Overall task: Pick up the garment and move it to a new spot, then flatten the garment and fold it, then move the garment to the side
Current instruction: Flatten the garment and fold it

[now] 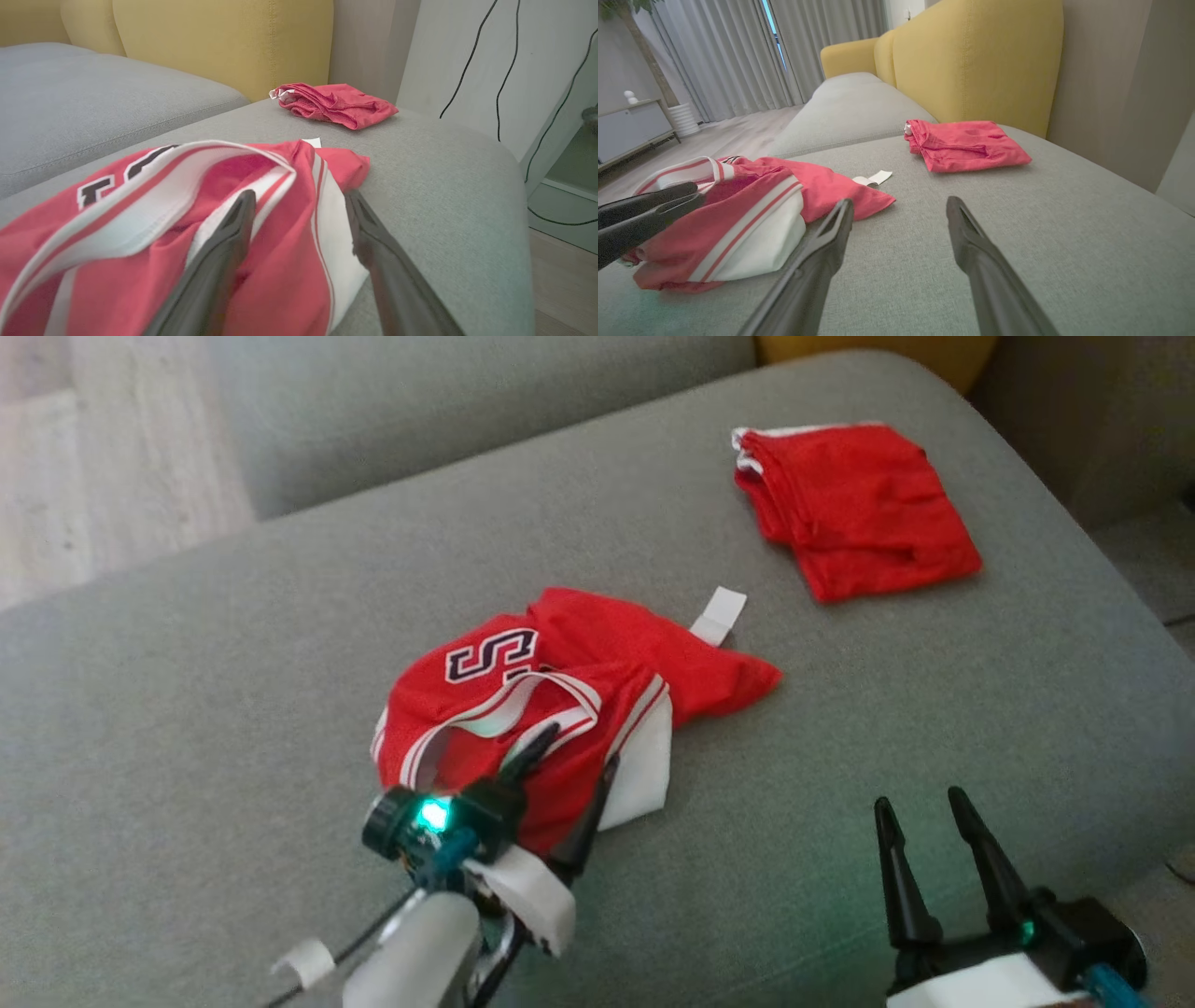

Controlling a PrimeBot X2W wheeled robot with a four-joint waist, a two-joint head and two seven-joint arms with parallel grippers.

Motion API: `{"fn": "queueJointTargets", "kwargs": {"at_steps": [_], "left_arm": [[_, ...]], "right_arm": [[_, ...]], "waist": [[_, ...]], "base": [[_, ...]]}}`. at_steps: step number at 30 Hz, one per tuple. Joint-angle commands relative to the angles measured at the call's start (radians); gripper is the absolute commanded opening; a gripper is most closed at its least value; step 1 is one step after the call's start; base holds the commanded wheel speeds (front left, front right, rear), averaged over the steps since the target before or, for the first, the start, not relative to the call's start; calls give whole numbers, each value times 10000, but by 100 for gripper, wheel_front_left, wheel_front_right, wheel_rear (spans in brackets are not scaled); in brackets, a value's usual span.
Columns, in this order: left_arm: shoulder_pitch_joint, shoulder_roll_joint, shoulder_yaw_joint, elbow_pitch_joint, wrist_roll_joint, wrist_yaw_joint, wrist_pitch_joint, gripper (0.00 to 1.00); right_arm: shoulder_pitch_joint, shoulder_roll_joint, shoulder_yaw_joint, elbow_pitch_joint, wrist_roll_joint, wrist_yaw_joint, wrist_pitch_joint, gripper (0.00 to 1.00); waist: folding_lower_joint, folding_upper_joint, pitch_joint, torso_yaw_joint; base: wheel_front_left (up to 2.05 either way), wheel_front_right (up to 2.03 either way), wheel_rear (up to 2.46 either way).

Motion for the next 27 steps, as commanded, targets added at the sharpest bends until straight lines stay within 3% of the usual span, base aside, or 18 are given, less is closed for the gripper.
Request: {"fn": "queueJointTargets", "kwargs": {"at_steps": [1, 13, 14, 15, 16, 22, 27], "left_arm": [[-701, 6, 301, -19, -172, 33, -158, 100], [-2228, 127, 152, 1388, -284, -307, -73, 100], [-2318, 121, 121, 1373, -336, -343, -126, 45], [-2393, 112, 86, 1333, -428, -382, -177, 6], [-2451, 99, 57, 1291, -572, -418, -204, 0], [-3113, 40, -695, 430, -1707, -507, -170, 0], [-5175, 246, -1226, -1050, -3240, -512, -57, 0]], "right_arm": [[-655, -64, 319, -352, 12, -9, -38, 100], [-1119, -64, 492, -295, 264, -9, -38, 100], [-1144, -64, 503, -285, 274, -9, -38, 100], [-1167, -64, 515, -274, 282, -9, -38, 100], [-1185, -64, 520, -265, 291, -9, -38, 100], [-1197, -64, 504, -228, 339, -9, -38, 100], [-1178, -64, 554, -214, 427, -9, -38, 100]], "waist": [[-3, 0, 358, -277], [-3, 0, 872, -462], [-3, 0, 879, -477], [-3, 0, 874, -494], [-3, 0, 863, -509], [-3, 0, 673, -562], [-3, 0, 411, -597]], "base": [[0, 0, 0], [0, 0, 0], [0, 0, 0], [0, 0, 0], [0, 0, 0], [0, 0, 0], [0, 0, 0]]}}
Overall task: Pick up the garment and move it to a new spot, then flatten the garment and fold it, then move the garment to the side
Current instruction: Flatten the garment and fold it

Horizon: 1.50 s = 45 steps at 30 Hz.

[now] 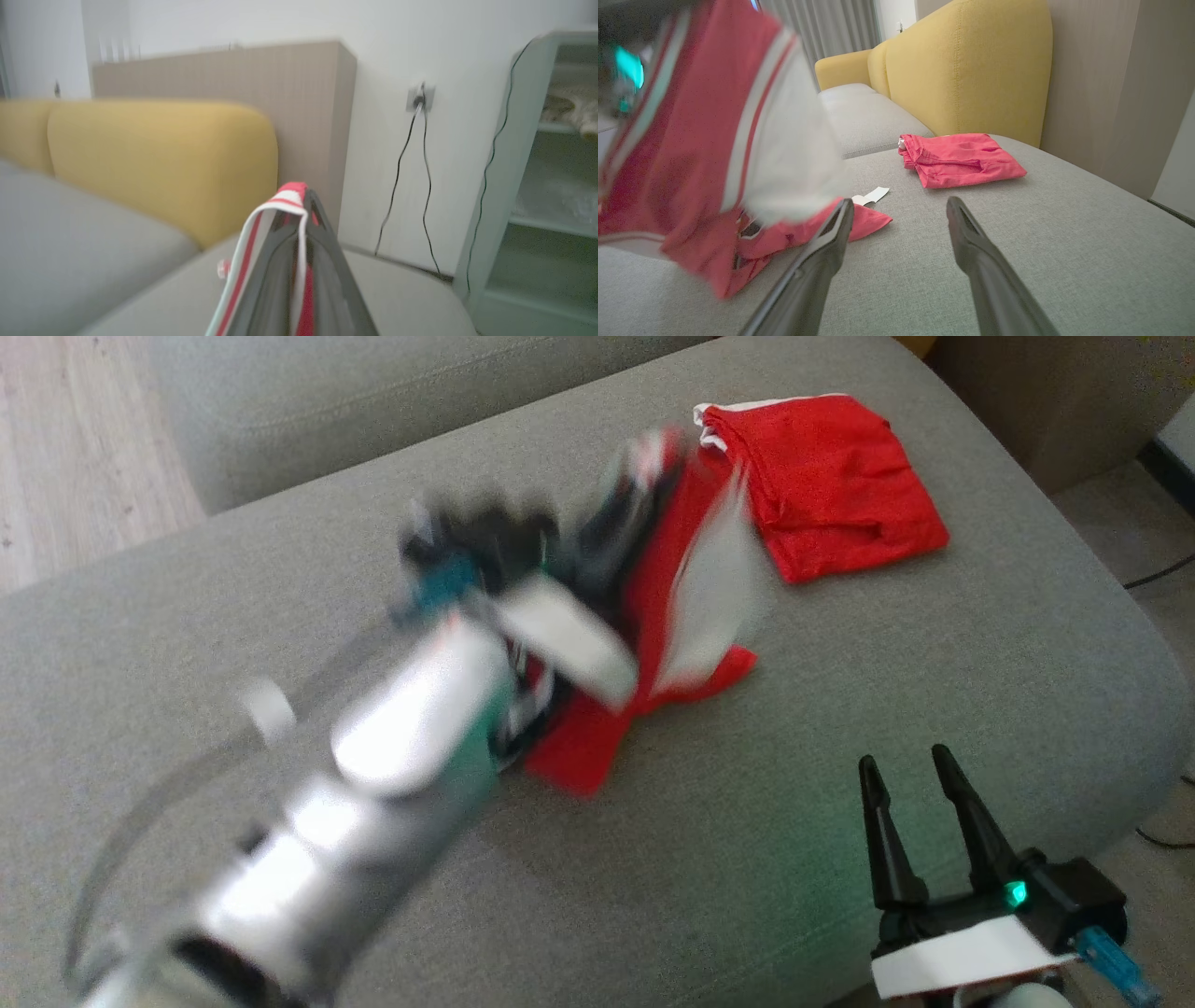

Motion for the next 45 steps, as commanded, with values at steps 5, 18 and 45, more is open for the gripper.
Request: {"fn": "queueJointTargets", "kwargs": {"at_steps": [5, 18, 45], "left_arm": [[-3266, 503, 775, -906, -847, 17, -270, 0], [-1447, 1487, 3264, 121, -2133, 875, -585, 0], [5368, 2267, 7482, -2277, -573, 1207, 1318, 100]], "right_arm": [[-331, -62, 328, -247, 99, -9, -38, 100], [105, -62, -64, -364, -123, -9, -38, 100], [-160, -62, -162, -541, -378, -9, -38, 100]], "waist": [[0, 0, -282, -31], [0, 0, -790, 1170], [0, 0, 138, 2880]], "base": [[0, 0, 0], [0, 0, 0], [0, 0, 0]]}}
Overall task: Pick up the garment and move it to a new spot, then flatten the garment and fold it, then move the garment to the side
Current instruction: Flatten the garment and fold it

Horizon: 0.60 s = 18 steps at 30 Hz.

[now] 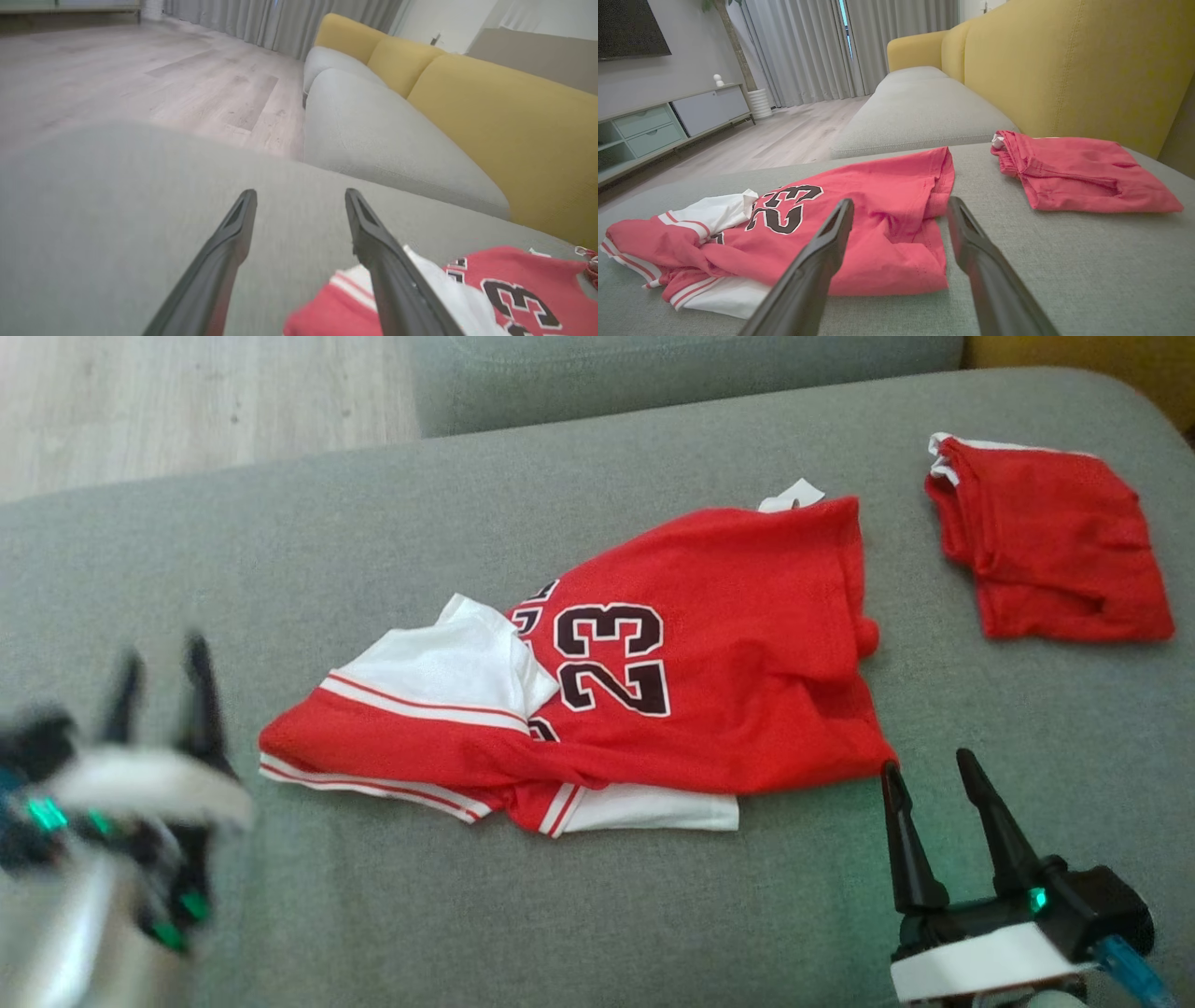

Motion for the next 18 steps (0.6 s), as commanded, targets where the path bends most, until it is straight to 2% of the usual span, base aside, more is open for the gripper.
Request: {"fn": "queueJointTargets", "kwargs": {"at_steps": [1, 3, 4, 7, 12, 14, 18], "left_arm": [[-1015, 642, 359, -548, 89, 55, 232, 100], [-1842, 1349, 130, -912, 463, -46, 965, 100], [-2629, 1720, -405, -1131, 513, -574, 1822, 100], [-3721, 2091, -1495, -1213, 246, -1051, 3115, 100], [-5271, 2900, -3811, -1266, -562, -1135, 4427, 100], [-5728, 3285, -4563, -1018, -654, -1137, 4588, 100], [-6244, 3630, -5499, -286, -1013, -1138, 4514, 100]], "right_arm": [[-464, -62, 220, -375, -101, -9, -38, 100], [-574, -62, 247, -430, -165, -9, -38, 100], [-684, -62, 278, -472, -205, -9, -38, 100], [-912, -62, 374, -518, -243, -9, -38, 100], [-1397, -62, 537, -618, -211, -9, -38, 100], [-1552, -62, 531, -650, -177, -9, -38, 100], [-1742, -62, 535, -697, -72, -9, -38, 100]], "waist": [[0, 0, 149, -21], [0, 0, 363, -54], [0, 0, 618, -106], [0, 0, 1079, -264], [0, 0, 1848, -674], [0, 0, 2088, -825], [0, 0, 2464, -1078]], "base": [[0, 0, 0], [0, 0, 0], [0, 0, 0], [0, 0, 0], [0, 0, 0], [0, 0, 0], [0, 0, 0]]}}
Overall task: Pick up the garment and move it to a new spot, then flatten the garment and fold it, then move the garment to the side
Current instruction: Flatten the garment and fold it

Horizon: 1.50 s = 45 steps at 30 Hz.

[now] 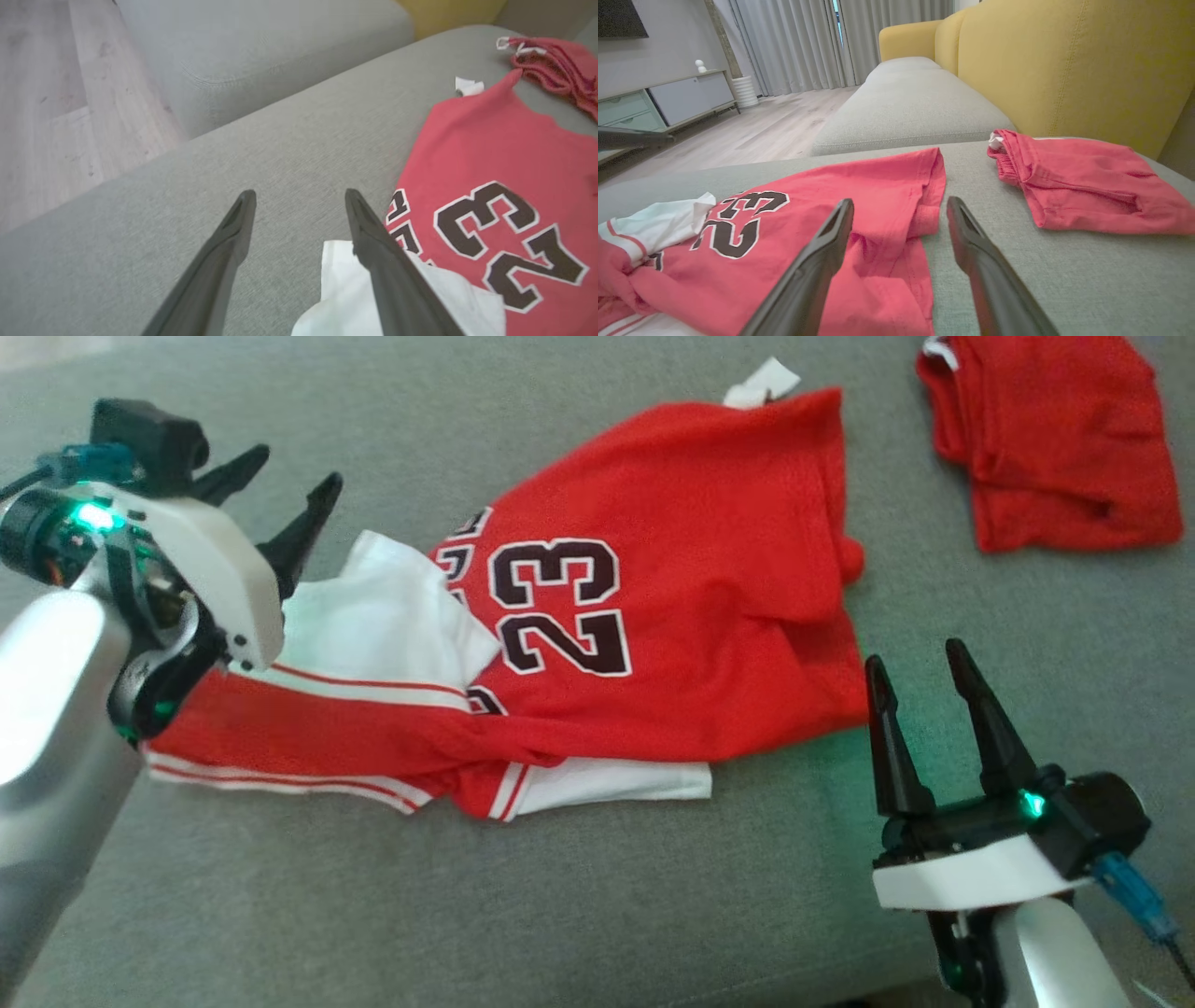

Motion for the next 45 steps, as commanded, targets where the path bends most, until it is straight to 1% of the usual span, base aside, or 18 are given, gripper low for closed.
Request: {"fn": "queueJointTargets", "kwargs": {"at_steps": [1, 8, 14, 15, 16, 17, 18, 19, 20, 21, 24, 27, 30, 32, 34, 36, 38, 45], "left_arm": [[-586, 575, -86, -6, -167, 16, -64, 100], [-1117, 940, -1443, 839, -590, 15, -332, 100], [-1446, 988, -2391, 1187, -1086, 14, -494, 100], [-1482, 999, -2558, 1186, -1178, 14, -537, 91], [-1482, 999, -2558, 1186, -1178, 14, -537, 91], [-1515, 1017, -2759, 1151, -1272, 14, -564, 74], [-1551, 1041, -2956, 1110, -1381, 14, -593, 70], [-1602, 1068, -3153, 1025, -1465, 14, -665, 47], [-1661, 1107, -3327, 978, -1550, 14, -754, 32], [-1731, 1146, -3535, 921, -1598, 14, -831, 0], [-2033, 1255, -4056, 816, -1520, 14, -1471, 0], [-2448, 1327, -4233, 1020, -1043, 14, -2927, 0], [-2796, 1323, -4015, 1572, -519, 42, -4570, 0], [-2938, 1300, -3814, 1940, -221, 207, -5554, 0], [-3032, 1281, -3529, 2221, -88, 452, -6219, 0], [-3064, 1251, -3175, 2347, -47, 666, -6506, 0], [-2975, 1187, -2787, 2378, -143, 778, -6603, 0], [-2407, 992, -1826, 2061, 83, 728, -6641, 0]], "right_arm": [[-192, -58, 203, -368, 95, -9, -38, 100], [-324, -58, 169, -409, 230, -9, -38, 100], [-385, -58, 144, -423, 266, -9, -38, 100], [-395, -58, 132, -419, 260, -9, -38, 100], [-395, -58, 132, -419, 260, -9, -38, 100], [-410, -58, 113, -411, 253, -9, -38, 100], [-424, -58, 87, -402, 247, -9, -38, 100], [-437, -58, 61, -396, 242, -9, -38, 100], [-447, -58, 29, -392, 238, -9, -38, 100], [-454, -58, 4, -388, 233, -9, -38, 100], [-440, -58, -78, -378, 204, -9, -38, 100], [-303, -58, -241, -226, 73, -9, -38, 100], [-59, -58, -444, 42, -170, -9, -38, 100], [131, -81, -559, 279, -292, -9, -38, 100], [301, -185, -563, 568, -347, -9, -38, 100], [427, -289, -513, 864, -351, -9, -38, 100], [499, -428, -381, 1115, -346, -9, -38, 100], [462, -861, 565, 1514, -189, -9, -38, 100]], "waist": [[-3, 0, 386, -325], [-3, 0, 754, -467], [-3, 0, 826, -461], [-3, 0, 824, -454], [-3, 0, 824, -454], [-3, 0, 820, -445], [-3, 0, 815, -432], [-3, 0, 809, -419], [-3, 0, 803, -399], [-3, 0, 797, -380], [-3, 0, 734, -276], [-3, 0, 551, -119], [-3, 0, 249, 83], [-3, 0, 2, 232], [-3, 0, -211, 391], [-3, 0, -385, 563], [-3, 0, -527, 737], [-3, 0, -786, 1191]], "base": [[0, 0, 0], [0, 0, 0], [0, 0, 0], [0, 0, 0], [0, 0, 0], [0, 0, 0], [0, 0, 0], [0, 0, 0], [0, 0, 0], [0, 0, 0], [0, 0, 0], [0, 0, 0], [0, 0, 0], [0, 0, 0], [0, 0, 0], [0, 0, 0], [0, 0, 0], [0, 0, 0]]}}
